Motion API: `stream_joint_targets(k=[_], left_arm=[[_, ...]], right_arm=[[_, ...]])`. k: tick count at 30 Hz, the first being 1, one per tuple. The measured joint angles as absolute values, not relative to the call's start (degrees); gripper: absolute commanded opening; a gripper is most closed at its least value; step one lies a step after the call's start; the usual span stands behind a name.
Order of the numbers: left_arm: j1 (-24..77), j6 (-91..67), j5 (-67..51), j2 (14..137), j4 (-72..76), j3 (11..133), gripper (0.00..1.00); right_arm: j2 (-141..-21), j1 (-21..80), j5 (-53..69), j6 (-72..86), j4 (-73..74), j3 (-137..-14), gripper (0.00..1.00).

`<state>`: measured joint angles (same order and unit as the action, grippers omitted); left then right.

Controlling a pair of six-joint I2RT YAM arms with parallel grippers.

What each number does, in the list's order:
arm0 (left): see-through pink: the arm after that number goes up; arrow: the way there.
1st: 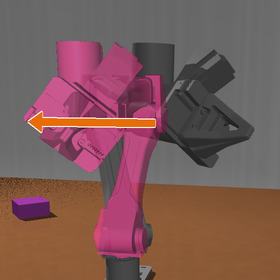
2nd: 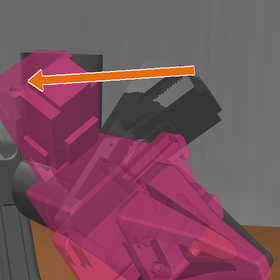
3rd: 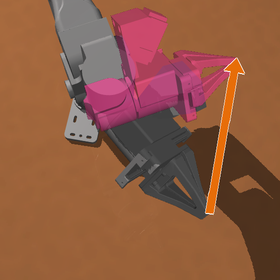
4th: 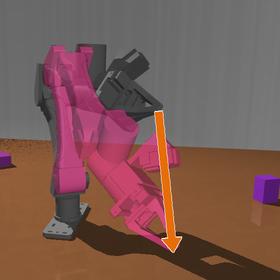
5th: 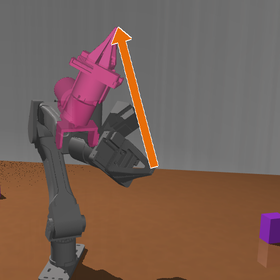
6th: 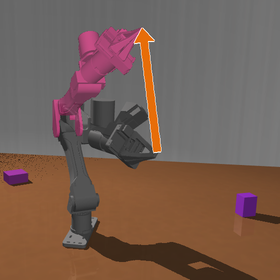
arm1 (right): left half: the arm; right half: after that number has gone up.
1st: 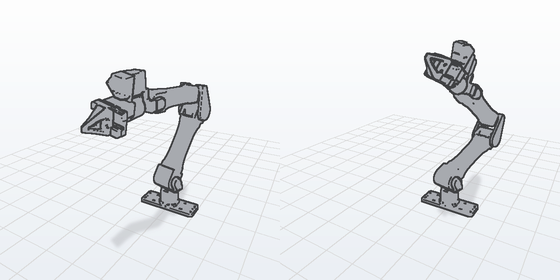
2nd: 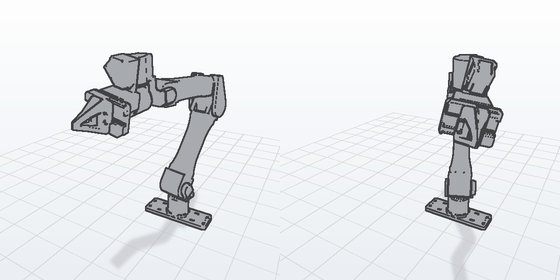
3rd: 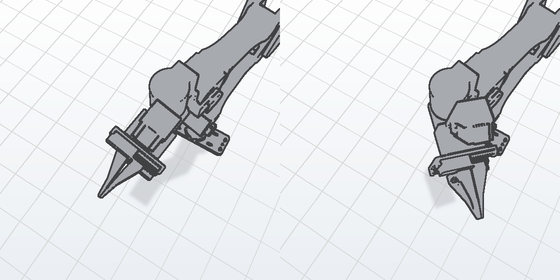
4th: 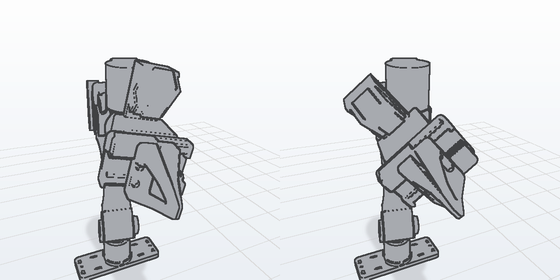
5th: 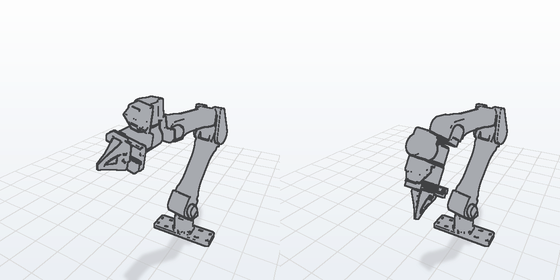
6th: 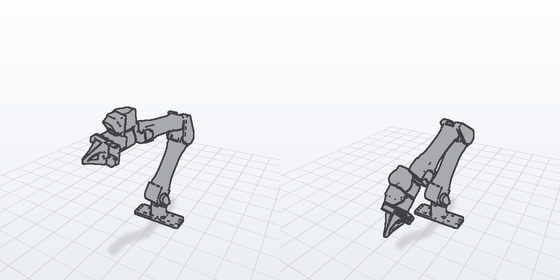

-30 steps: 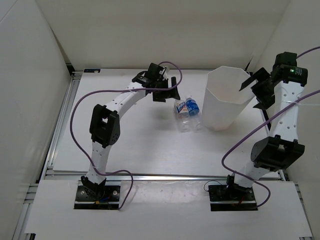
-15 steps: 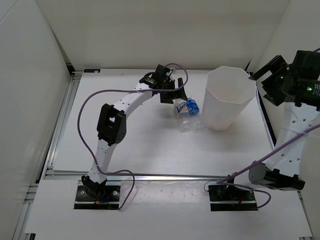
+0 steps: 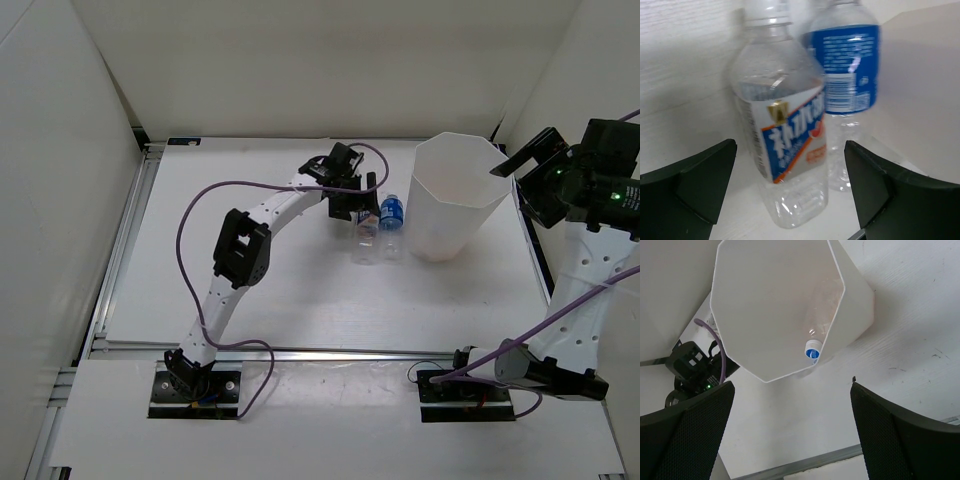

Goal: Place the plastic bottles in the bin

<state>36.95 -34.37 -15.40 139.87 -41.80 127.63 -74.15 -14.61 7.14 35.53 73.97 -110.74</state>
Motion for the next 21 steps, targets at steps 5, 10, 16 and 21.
stream_joint_targets(k=[5, 10, 16, 21], left_arm=[[36.67, -34.11, -16.19, 142.67, -44.05, 127.90, 1.00], [36.91, -33.04, -15.81, 143.37, -45.71, 127.42, 0.95], [36.91, -31.88, -16.78, 142.65, -45.25, 125.47, 0.49], [36.29, -31.48, -18.15, 140.25, -44.73, 121.25, 0.17]], right_arm=[[-73.32, -14.61, 7.22, 35.35, 74.50, -110.74, 1.00], [-72.55, -14.61, 7.22, 35.33, 75.33, -110.74, 1.00], [-72.47, -14.61, 7.25, 35.35, 75.37, -110.74, 1.00], [-72.47, -14.61, 7.25, 35.40, 75.40, -110.74, 1.00]])
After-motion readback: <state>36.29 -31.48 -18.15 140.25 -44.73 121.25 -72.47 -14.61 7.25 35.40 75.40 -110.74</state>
